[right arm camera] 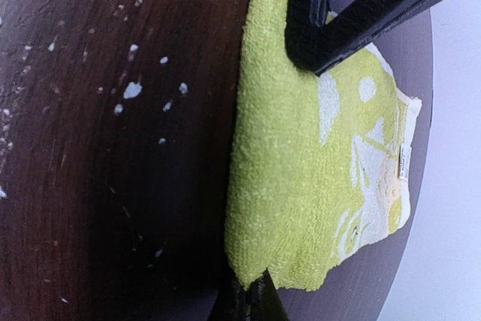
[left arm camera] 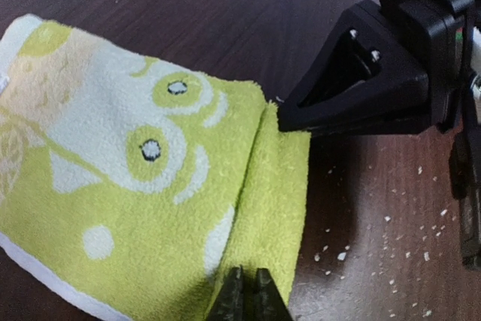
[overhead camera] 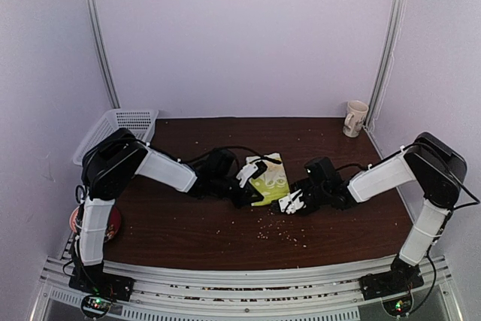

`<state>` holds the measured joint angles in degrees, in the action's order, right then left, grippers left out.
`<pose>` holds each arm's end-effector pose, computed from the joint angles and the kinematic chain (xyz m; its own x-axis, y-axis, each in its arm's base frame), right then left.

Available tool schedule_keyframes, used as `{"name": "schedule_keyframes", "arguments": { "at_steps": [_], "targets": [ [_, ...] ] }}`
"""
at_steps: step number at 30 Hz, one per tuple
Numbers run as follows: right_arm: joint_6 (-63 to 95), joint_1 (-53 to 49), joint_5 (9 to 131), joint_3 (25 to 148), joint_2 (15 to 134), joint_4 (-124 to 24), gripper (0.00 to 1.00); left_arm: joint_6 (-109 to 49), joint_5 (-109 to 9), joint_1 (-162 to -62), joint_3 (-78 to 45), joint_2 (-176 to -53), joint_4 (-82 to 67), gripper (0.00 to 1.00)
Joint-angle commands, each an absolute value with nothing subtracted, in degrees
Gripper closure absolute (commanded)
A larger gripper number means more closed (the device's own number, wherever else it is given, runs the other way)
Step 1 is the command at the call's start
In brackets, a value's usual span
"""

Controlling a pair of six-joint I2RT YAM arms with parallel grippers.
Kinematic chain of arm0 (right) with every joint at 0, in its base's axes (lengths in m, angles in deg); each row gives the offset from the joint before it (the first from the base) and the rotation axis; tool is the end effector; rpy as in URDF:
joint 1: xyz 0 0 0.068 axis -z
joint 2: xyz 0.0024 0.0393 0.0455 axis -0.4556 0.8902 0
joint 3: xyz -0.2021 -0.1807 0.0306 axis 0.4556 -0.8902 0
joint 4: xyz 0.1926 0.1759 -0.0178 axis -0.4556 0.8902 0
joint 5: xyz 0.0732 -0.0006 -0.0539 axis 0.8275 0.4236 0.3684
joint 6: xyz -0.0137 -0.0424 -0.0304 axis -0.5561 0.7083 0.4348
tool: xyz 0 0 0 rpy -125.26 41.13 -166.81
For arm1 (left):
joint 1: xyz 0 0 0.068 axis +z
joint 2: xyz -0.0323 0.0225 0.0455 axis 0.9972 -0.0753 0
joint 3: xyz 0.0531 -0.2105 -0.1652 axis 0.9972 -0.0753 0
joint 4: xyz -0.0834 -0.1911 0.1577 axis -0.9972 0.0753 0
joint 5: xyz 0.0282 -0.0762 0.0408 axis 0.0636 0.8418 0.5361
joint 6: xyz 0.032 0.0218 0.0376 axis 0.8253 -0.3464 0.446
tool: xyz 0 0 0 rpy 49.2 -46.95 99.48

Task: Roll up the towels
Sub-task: Roll the towel at the center of the board.

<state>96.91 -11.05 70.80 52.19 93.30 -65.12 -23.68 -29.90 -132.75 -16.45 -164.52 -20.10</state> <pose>0.2495 0.2029 0.1183 0.5187 -0.8017 -0.2969 -0.7191 -0.2213 -0.6587 0.2949 -0.3417 0.1010 -0.5112 0.4202 -0.7498 0.8505 0.3731 -0.3708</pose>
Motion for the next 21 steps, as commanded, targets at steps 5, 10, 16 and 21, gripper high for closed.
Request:
{"name": "schedule_keyframes", "arguments": {
  "at_steps": [5, 10, 16, 21],
  "targets": [
    [92.94, -11.26, 74.56, 57.2, 94.78, -49.09, 1.0, -19.59, -34.19, -132.09, -23.12, -157.35, -17.22, 0.55],
    [90.14, -10.08, 80.85, 63.65, 96.12, -37.73, 1.0, -14.26, -38.51, -132.04, -28.88, -150.19, -20.27, 0.41],
    [88.42, -7.82, 86.68, 70.94, 98.29, -25.3, 1.0, -7.22, -40.22, -132.16, -40.03, -144.51, -31.52, 0.35],
    [87.05, -6.19, 89.66, 75.58, 99.16, -17.75, 1.0, -1.26, -44.28, -133.8, -43.52, -143.85, -36.57, 0.35]
  ]
}}
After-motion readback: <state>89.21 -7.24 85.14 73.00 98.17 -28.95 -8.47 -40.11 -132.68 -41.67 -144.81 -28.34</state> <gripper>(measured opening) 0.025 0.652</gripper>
